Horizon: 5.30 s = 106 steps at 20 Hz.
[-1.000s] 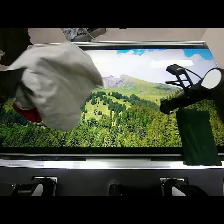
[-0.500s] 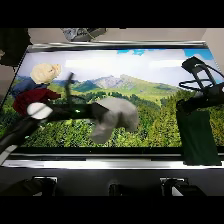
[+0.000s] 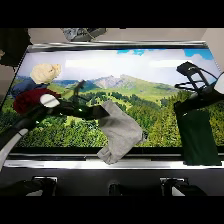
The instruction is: Fold the shirts.
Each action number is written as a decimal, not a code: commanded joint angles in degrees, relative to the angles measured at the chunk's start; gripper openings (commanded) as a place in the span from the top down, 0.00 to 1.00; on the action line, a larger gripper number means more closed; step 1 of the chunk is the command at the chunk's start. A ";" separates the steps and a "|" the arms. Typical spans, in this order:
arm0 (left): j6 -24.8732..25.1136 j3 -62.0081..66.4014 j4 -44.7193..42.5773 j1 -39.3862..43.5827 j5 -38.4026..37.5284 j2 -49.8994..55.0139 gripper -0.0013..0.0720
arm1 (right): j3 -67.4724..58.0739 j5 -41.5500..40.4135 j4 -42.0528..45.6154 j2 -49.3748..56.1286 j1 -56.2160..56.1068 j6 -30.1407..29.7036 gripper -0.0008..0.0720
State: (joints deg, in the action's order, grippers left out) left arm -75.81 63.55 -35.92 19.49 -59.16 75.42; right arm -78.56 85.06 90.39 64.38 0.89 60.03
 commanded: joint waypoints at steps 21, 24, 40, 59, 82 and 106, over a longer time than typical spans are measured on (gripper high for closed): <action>-4.04 -0.61 -1.07 -7.74 12.20 20.24 0.38 | 24.52 0.22 -25.03 5.44 -0.02 -5.84 0.01; -5.18 -0.61 -1.07 -7.72 14.69 20.22 0.93 | 28.35 -3.76 -24.90 5.57 -0.02 -5.84 0.01; -3.78 -0.57 -1.09 -7.76 13.70 18.64 0.94 | 30.36 -16.61 -34.97 19.02 -0.13 -5.25 0.65; 8.74 38.21 -3.30 -29.81 10.67 -15.41 0.95 | -24.00 -25.22 4.17 -13.42 -0.02 -6.21 0.93; 6.82 38.07 -9.70 -29.75 0.17 8.24 0.94 | -20.83 -22.43 -2.86 18.58 -0.02 -1.90 0.92; -2.56 0.72 -21.66 -21.07 -19.28 17.16 0.40 | -5.03 11.23 -15.39 21.33 18.49 -2.91 0.25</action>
State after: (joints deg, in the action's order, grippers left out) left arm -80.99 77.25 -59.48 -4.58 -84.38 96.23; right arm -91.53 93.45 74.06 88.79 17.72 57.80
